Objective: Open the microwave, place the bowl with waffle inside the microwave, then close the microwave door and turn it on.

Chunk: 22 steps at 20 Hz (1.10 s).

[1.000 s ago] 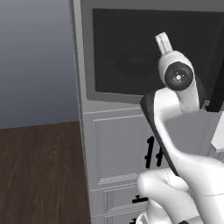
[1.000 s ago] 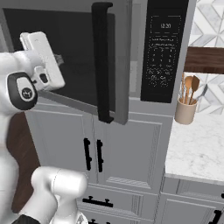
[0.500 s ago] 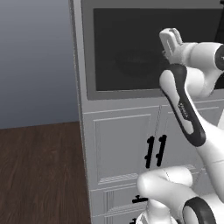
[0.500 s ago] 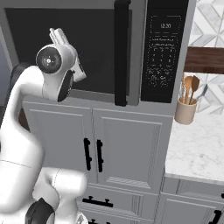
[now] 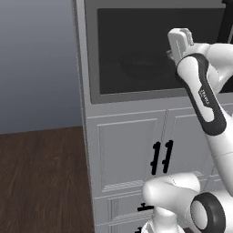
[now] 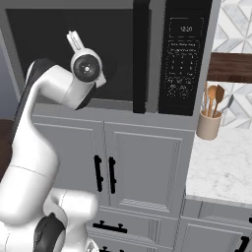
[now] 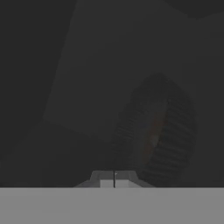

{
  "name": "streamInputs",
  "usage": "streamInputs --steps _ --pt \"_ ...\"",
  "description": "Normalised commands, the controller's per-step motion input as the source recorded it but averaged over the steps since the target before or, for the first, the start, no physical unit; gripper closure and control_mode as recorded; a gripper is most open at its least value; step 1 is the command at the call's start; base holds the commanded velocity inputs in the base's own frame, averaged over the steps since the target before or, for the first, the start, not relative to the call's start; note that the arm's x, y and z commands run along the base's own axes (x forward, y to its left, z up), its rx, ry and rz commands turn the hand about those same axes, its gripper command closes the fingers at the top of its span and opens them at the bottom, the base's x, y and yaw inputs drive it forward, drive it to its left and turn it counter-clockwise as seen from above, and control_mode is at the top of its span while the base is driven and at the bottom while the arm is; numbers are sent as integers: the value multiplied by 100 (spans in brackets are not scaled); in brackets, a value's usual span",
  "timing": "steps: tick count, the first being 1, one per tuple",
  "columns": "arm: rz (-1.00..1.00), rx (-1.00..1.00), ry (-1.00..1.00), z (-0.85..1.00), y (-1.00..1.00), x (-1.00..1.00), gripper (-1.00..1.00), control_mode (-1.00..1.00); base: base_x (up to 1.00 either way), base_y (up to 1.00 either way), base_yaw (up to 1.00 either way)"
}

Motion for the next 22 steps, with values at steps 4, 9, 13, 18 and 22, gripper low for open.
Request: streamInputs --steps 4,9,13,18,22 --pt "0 7 0 -28 14 37 100 -100 0 0 0" --pt "-2 7 0 3 2 -26 100 -100 0 0 0" --pt "-8 5 0 18 -30 -86 100 -100 0 0 0" --pt "-5 7 0 3 -55 -100 100 -100 0 0 0" --pt "-6 16 0 0 -81 -100 100 -100 0 0 0"
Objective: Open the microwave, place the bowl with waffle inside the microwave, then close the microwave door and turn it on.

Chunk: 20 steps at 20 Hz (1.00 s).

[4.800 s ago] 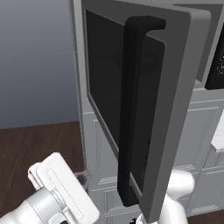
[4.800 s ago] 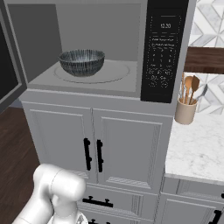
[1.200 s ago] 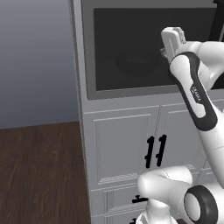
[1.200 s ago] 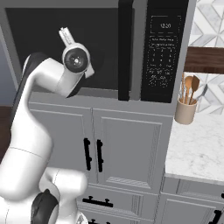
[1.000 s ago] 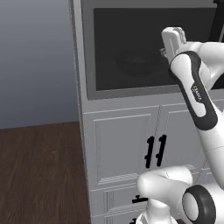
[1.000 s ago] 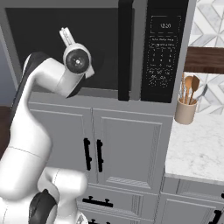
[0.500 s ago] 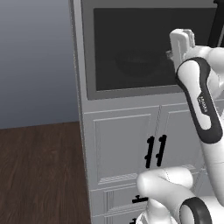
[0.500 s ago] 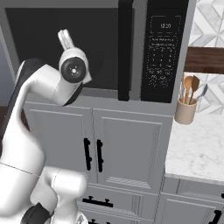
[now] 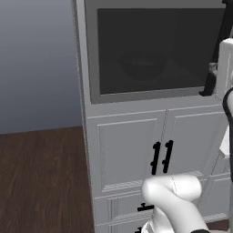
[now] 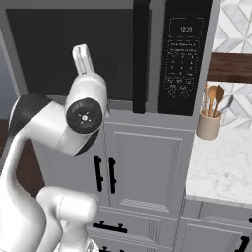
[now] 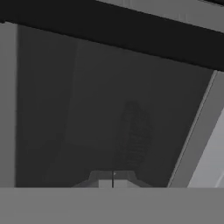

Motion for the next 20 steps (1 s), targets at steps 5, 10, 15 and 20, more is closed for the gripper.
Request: streamInputs --steps 5,10,15,20 --pt "-4 18 0 -8 -83 -69 100 -100 0 0 0" --pt "0 13 0 -28 -81 -2 100 -100 0 0 0" --pt "0 6 2 -49 -67 4 100 -100 0 0 0" --pt "0 2 0 -36 -71 31 100 -100 0 0 0"
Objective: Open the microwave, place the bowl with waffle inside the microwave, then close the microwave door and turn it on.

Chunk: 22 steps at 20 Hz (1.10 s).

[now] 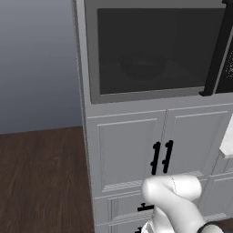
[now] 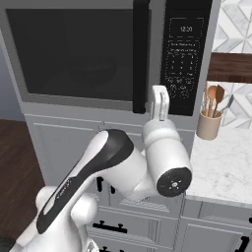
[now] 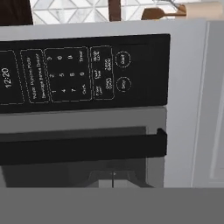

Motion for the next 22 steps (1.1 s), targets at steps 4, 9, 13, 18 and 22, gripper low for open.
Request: streamInputs --steps 4,9,13,18,22 --pt "0 0 0 -32 -61 23 100 -100 0 0 0" --pt "0 0 0 -12 -50 41 100 -100 0 0 0" --pt "0 0 0 4 -13 38 100 -100 0 0 0" --pt "0 0 0 1 -1 34 100 -100 0 0 0" --pt "0 0 0 0 -7 41 100 -100 0 0 0"
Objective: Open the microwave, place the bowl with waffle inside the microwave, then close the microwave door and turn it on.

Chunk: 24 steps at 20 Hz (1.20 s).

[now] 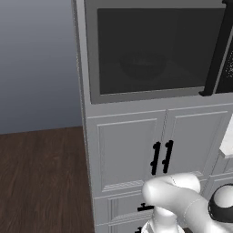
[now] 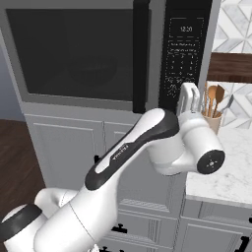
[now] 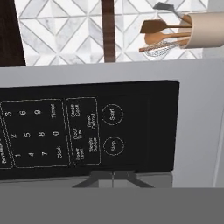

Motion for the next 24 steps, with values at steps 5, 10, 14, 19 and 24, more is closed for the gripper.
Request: streamInputs --steps 5,10,14,19,24 --pt "0 0 0 0 -14 37 100 -100 0 0 0" --pt "0 0 0 0 -21 33 100 -100 0 0 0" --pt "0 0 0 1 -4 29 100 -100 0 0 0" --pt "0 0 0 0 0 23 100 -100 0 0 0" --pt "0 0 0 0 -1 44 100 -100 0 0 0"
